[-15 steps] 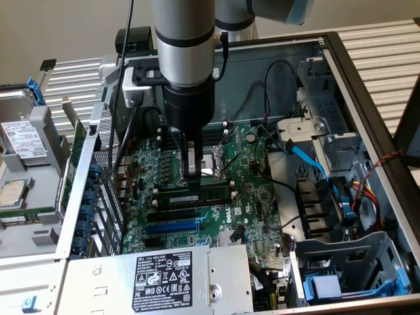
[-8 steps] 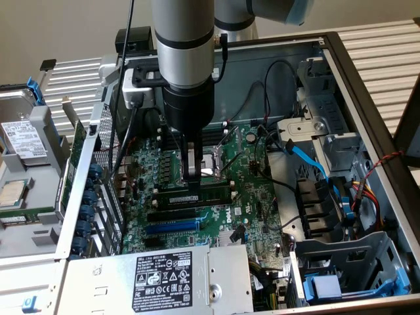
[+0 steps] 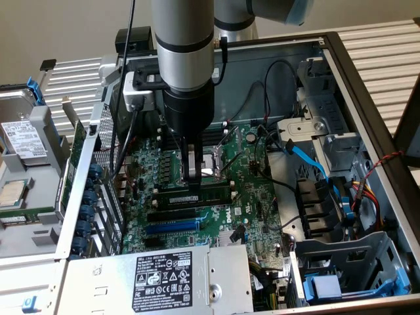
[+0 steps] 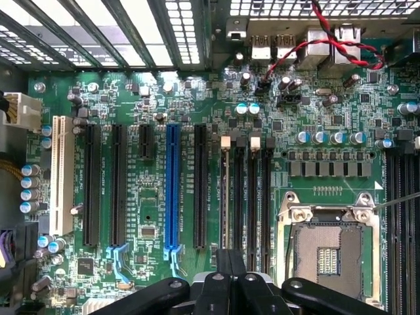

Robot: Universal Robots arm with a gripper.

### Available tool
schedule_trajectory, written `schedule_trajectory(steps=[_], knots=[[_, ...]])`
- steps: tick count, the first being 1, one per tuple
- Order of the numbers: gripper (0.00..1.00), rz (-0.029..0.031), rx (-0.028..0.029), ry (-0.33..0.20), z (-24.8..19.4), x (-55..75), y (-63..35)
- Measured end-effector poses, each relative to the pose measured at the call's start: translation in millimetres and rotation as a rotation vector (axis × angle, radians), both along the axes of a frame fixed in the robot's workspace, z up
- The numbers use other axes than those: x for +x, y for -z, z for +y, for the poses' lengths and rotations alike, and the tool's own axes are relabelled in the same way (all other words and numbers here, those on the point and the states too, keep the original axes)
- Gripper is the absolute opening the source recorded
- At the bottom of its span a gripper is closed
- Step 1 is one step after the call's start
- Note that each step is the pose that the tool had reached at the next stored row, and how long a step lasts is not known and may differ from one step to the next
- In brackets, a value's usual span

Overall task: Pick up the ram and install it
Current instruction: 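Press down the ram until it locks into place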

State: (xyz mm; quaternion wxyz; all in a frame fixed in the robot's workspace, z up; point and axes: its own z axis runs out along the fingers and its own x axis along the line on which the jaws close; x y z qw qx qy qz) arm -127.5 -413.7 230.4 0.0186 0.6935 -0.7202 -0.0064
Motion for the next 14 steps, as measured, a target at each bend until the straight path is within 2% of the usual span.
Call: schedule_trajectory(steps=[14], knots=[[0.1, -0.0003, 0.0004, -0.003, -0.7, -0.2, 0.8]])
